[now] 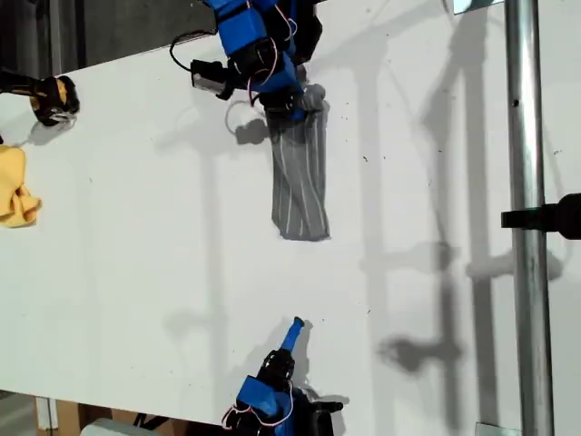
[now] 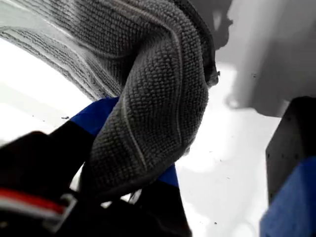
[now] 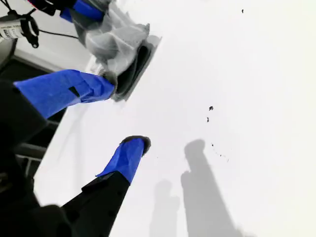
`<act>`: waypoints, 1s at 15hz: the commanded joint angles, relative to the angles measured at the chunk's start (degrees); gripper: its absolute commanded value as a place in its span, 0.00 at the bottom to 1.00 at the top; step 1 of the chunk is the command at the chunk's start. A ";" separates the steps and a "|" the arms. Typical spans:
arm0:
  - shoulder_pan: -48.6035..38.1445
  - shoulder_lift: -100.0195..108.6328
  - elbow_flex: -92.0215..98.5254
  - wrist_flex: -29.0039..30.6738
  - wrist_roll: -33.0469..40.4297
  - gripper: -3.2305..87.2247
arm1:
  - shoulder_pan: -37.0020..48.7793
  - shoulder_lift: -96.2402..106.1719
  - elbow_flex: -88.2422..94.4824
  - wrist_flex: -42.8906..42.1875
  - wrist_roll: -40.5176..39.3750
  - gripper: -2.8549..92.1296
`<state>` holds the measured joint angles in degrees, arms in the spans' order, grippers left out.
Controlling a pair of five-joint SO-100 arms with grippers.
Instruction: Grasp corners of a towel and fold twice.
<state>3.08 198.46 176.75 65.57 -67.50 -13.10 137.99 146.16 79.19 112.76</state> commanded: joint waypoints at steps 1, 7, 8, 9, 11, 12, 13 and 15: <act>0.26 0.35 -2.02 0.26 -0.44 0.25 | 0.88 1.14 -5.10 -1.14 -3.25 0.03; -0.88 0.35 -2.37 1.67 0.35 0.25 | 8.09 -18.02 -28.39 -13.10 -24.17 0.03; -0.88 0.35 -2.46 1.67 0.35 0.25 | 8.79 -22.68 -33.57 -14.68 -27.07 0.03; -0.88 0.35 -2.46 1.67 0.44 0.25 | 9.32 -27.95 -38.58 -15.64 -29.53 0.03; -0.88 0.35 -2.46 1.67 0.53 0.25 | 9.49 -37.79 -46.76 -19.95 -32.78 0.03; -0.97 0.35 -2.46 1.67 0.53 0.25 | 9.32 -42.80 -50.98 -20.65 -33.49 0.03; -0.97 0.35 -2.46 1.67 0.53 0.25 | 9.14 -46.85 -53.79 -22.32 -34.01 0.03; -0.88 0.35 -2.46 1.67 0.53 0.25 | 9.14 -51.94 -55.99 -26.37 -34.37 0.03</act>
<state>2.99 198.46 176.75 66.88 -67.32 -4.04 86.84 94.66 55.63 79.01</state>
